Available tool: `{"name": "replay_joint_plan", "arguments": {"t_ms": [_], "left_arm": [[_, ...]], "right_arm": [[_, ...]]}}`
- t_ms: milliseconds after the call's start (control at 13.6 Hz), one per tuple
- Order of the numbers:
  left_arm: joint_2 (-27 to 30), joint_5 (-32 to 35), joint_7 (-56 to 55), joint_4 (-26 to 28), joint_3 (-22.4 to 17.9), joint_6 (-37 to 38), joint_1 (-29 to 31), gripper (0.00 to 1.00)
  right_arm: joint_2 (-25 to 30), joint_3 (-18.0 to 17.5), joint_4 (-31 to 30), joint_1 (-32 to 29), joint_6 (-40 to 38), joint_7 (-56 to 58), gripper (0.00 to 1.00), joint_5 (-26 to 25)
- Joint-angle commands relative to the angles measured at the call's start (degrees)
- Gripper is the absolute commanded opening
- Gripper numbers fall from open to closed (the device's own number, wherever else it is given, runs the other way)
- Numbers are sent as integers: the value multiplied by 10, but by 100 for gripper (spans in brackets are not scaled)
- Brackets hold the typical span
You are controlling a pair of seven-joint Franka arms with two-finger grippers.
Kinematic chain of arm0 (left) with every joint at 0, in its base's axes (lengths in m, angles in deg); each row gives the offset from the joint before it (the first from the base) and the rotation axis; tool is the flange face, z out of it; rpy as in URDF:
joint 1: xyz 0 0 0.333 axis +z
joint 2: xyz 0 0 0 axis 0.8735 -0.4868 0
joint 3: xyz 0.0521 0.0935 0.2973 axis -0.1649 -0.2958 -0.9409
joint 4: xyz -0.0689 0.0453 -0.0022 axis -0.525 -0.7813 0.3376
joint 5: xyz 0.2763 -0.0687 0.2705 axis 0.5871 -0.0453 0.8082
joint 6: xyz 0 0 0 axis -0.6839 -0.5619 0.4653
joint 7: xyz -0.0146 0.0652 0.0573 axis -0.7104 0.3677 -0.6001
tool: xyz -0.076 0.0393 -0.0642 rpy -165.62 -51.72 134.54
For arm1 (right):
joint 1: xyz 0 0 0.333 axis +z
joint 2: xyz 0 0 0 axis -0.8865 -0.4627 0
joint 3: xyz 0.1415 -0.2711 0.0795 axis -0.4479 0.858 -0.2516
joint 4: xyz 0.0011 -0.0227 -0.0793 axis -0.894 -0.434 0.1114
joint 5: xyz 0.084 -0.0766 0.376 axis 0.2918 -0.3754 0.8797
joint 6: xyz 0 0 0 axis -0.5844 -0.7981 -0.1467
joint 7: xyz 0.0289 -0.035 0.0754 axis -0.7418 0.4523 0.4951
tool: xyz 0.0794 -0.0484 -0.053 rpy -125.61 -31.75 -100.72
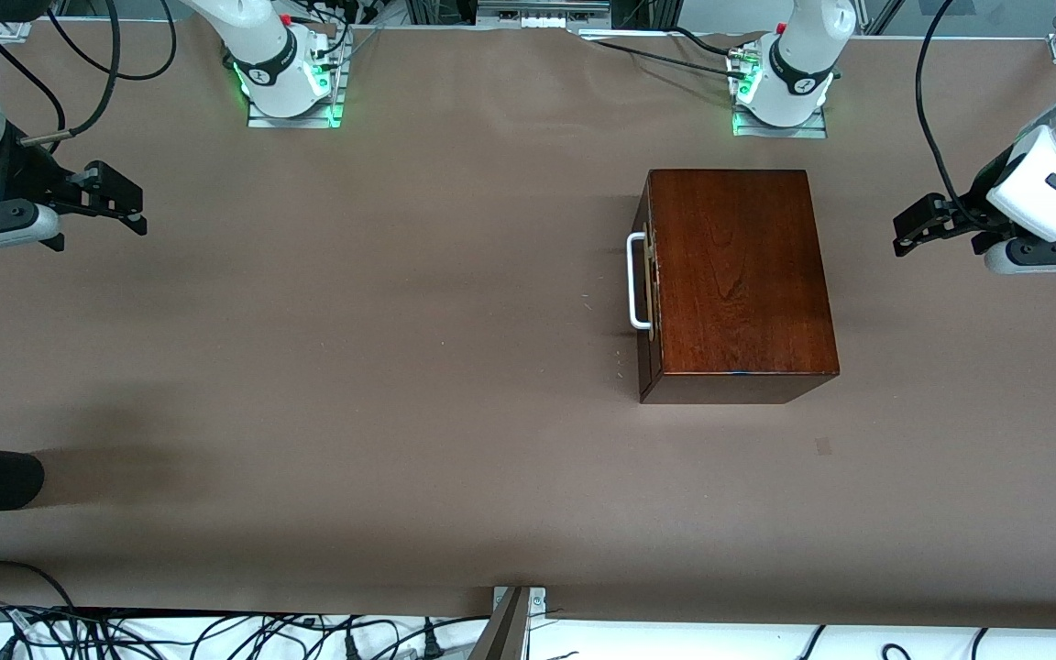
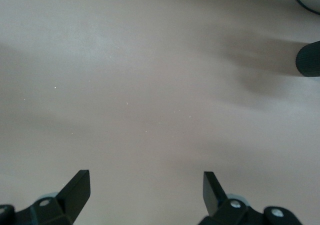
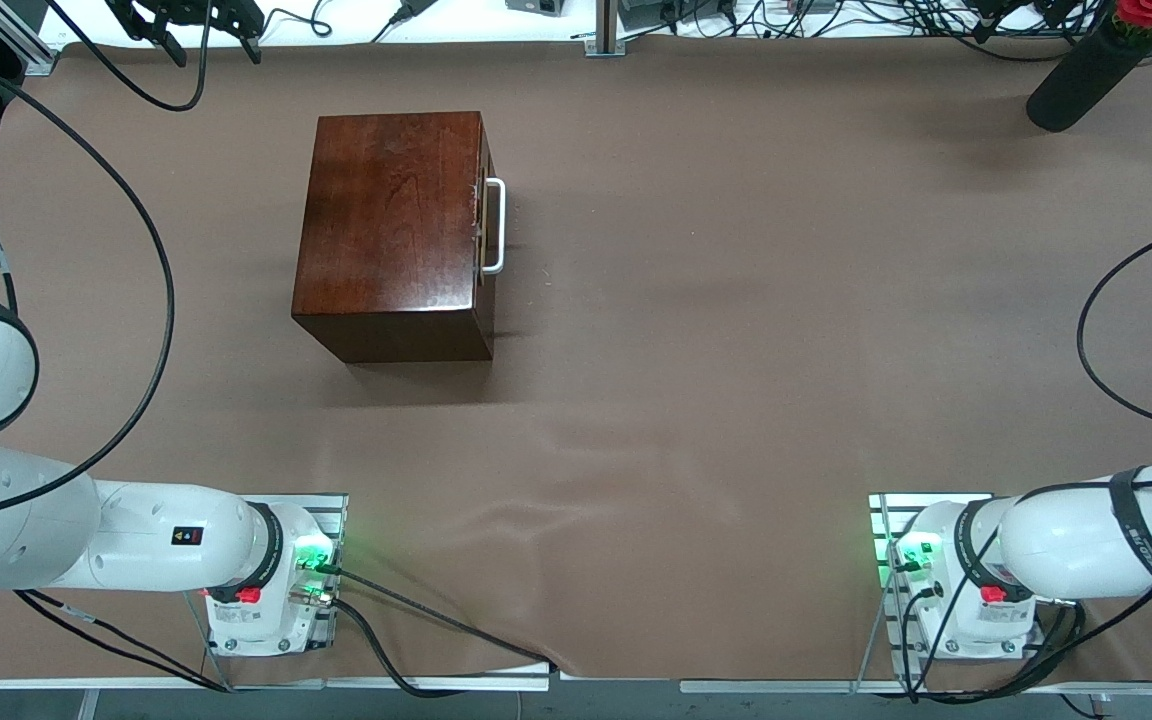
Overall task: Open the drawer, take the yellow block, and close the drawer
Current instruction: 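Move the left gripper to the white drawer handle of the wooden box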
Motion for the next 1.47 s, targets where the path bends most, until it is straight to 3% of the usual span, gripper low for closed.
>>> {"name": "replay_joint_plan", "arguments": {"t_ms": [0, 661, 881, 1248, 1395], "left_arm": [[-7, 9, 9, -17, -1, 5, -3, 100], [-9, 8, 7, -17, 1, 35, -4, 100], [-11, 6, 6, -18, 23, 58, -10, 100], [-70, -20, 5, -100, 51, 111, -26, 100], [-86, -21, -12, -103, 65, 107, -60, 100]], "right_arm": [[-2, 0, 11, 2, -8, -4, 100, -6], [-2, 0, 11, 2, -6, -4, 100, -6], [-2, 0, 11, 2, -6, -4, 100, -6], [-3, 0, 11, 2, -6, -4, 100, -6], [-3, 0, 11, 2, -5, -4, 100, -6]]}}
